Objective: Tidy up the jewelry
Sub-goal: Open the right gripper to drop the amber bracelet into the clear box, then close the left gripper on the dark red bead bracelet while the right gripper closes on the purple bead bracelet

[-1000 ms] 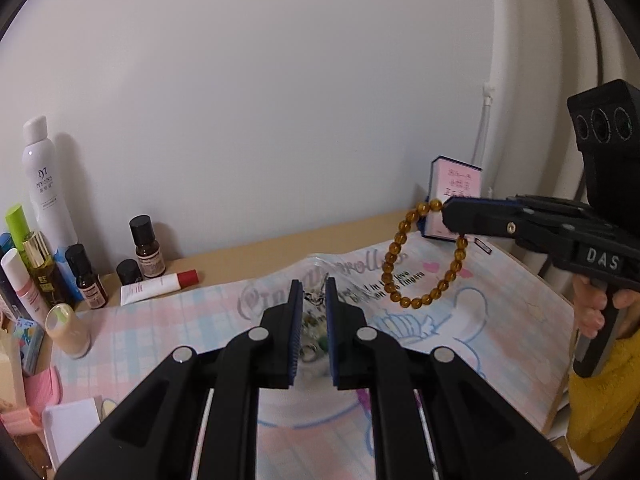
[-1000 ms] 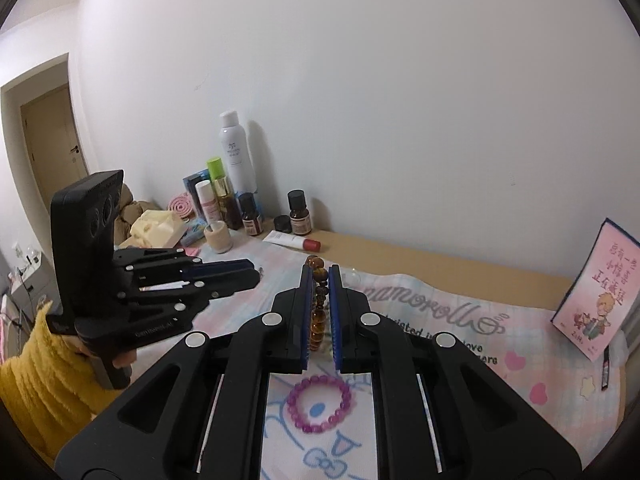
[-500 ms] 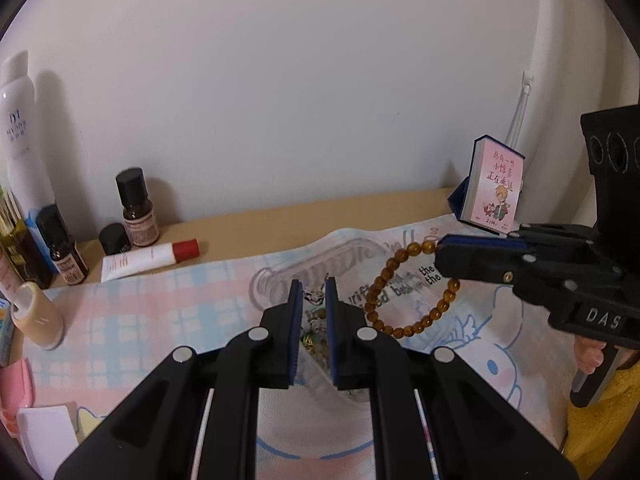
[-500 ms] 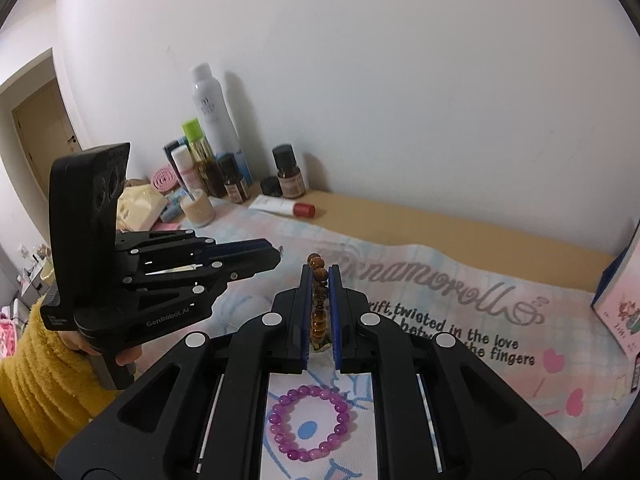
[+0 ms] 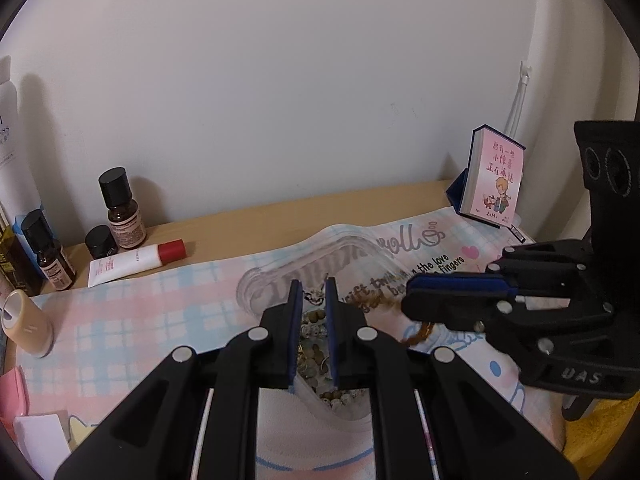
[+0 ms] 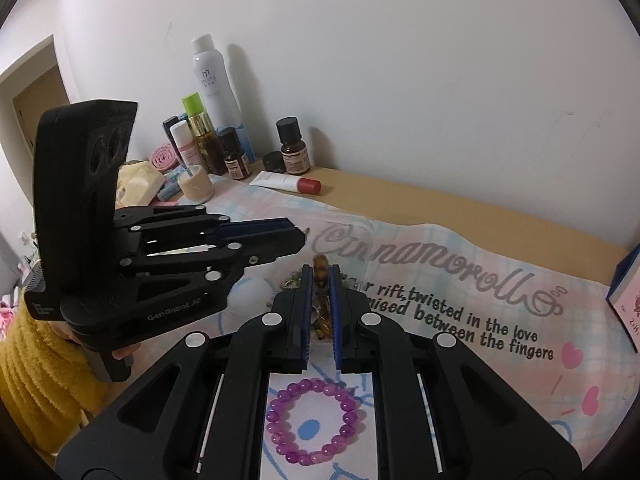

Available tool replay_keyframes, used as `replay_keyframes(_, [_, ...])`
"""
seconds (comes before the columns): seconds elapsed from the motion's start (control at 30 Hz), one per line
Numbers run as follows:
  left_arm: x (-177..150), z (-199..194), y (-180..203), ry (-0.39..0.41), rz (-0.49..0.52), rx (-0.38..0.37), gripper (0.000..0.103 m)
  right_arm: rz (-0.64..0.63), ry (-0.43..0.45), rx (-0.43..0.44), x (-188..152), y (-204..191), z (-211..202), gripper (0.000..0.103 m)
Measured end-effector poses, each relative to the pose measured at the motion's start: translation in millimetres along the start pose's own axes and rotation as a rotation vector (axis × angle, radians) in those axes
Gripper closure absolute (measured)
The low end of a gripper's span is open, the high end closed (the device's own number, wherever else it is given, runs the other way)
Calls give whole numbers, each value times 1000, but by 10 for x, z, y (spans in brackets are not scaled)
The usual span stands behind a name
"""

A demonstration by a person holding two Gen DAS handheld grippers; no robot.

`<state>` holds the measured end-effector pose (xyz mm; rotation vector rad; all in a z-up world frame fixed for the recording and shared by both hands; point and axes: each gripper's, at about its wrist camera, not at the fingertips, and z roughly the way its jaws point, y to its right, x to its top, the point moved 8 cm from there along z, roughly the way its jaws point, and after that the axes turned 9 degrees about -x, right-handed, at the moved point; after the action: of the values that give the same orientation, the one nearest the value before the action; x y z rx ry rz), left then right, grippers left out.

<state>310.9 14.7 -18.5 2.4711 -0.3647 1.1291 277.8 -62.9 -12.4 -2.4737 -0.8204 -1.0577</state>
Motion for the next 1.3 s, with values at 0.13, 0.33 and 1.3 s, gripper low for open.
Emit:
replay_keyframes(0.13, [12,8,-20,-3,-20,-10,92,-13,11,-35,-3,28,-32,93])
replay_keyframes(0.33, [27,-5,-53,4,-58,-34,90,1,22,-20,-8,49,-74,93])
replay_keyframes(1.3, [-453,-625,336,49,15,-73,41,57,-10,-55,-554,396,-310,46])
